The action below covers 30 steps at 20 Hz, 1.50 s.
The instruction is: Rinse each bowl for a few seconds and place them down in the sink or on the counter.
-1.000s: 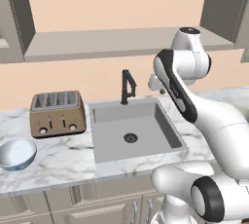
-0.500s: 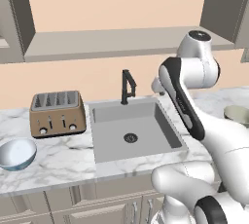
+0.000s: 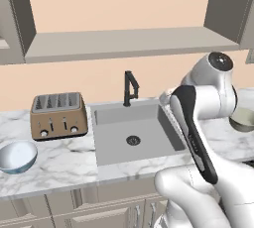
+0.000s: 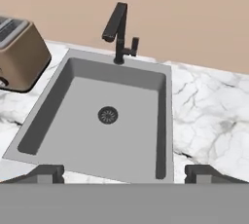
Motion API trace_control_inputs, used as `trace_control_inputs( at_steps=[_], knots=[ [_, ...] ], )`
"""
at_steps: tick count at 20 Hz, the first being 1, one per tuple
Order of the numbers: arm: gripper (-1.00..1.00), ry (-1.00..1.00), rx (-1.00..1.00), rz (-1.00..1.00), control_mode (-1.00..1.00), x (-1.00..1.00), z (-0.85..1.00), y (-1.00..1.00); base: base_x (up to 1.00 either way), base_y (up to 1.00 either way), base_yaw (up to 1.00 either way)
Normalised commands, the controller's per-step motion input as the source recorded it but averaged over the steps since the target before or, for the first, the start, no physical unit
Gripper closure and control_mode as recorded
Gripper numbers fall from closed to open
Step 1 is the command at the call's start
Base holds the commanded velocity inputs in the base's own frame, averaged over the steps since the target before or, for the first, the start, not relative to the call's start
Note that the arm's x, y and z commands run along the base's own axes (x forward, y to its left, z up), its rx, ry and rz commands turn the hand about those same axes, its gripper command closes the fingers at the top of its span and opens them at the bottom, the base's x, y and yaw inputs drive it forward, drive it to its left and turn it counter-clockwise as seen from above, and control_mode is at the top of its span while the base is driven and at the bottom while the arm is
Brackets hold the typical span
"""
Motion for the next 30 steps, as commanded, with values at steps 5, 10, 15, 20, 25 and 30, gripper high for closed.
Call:
trace_control_inputs(
  at_steps=[5,10,15,20,25,30],
  knots=[
    [-1.0,-0.22,-0.01,0.04,-1.0,-0.13,-0.1,-0.03,0.0,0.0,0.0],
    [-1.0,-0.2,0.0,0.07,-1.0,0.0,-0.14,-0.08,0.0,0.0,0.0],
    [-1.0,-0.18,0.0,0.08,-1.0,0.08,-0.14,-0.1,0.0,0.0,0.0],
    [-1.0,-0.21,-0.01,0.07,-1.0,0.06,-0.13,-0.07,0.0,0.0,0.0],
    [-1.0,-0.25,-0.02,0.06,-1.0,0.08,-0.21,-0.05,0.0,0.0,0.0],
    [-1.0,-0.2,0.0,0.07,-1.0,0.23,-0.29,-0.09,0.0,0.0,0.0]
  ],
)
